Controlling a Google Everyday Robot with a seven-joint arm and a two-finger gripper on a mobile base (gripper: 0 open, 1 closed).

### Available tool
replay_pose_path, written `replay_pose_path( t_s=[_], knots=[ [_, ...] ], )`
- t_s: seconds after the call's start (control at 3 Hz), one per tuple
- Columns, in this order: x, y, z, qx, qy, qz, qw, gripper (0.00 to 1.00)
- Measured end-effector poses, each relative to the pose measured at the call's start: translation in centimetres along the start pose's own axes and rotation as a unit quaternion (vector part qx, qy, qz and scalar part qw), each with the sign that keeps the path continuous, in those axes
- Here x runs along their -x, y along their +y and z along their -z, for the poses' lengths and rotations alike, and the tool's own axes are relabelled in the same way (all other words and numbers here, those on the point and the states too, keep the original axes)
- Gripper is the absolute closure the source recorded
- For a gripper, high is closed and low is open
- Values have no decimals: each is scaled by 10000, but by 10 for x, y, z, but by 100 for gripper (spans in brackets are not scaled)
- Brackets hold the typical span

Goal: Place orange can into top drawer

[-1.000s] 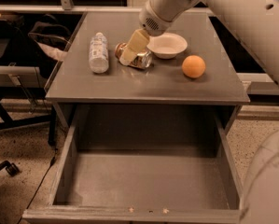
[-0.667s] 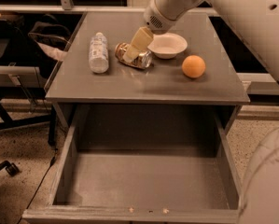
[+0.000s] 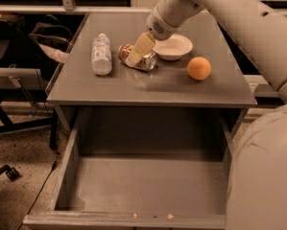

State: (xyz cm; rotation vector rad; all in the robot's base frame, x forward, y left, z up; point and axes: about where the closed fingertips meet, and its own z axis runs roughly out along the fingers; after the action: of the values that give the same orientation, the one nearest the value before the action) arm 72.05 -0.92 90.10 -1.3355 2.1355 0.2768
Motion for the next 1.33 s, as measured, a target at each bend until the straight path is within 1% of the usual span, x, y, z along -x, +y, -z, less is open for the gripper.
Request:
replay_pose_path(
  t_s=[0.67,1.0,1.33],
  knots=[
    [0,0,-25,232,7,-109,9997,0],
    [2,1,-30,276,-15,-134,9995,0],
    [16,3,-31,279,-67,-1,9996,0]
  ],
)
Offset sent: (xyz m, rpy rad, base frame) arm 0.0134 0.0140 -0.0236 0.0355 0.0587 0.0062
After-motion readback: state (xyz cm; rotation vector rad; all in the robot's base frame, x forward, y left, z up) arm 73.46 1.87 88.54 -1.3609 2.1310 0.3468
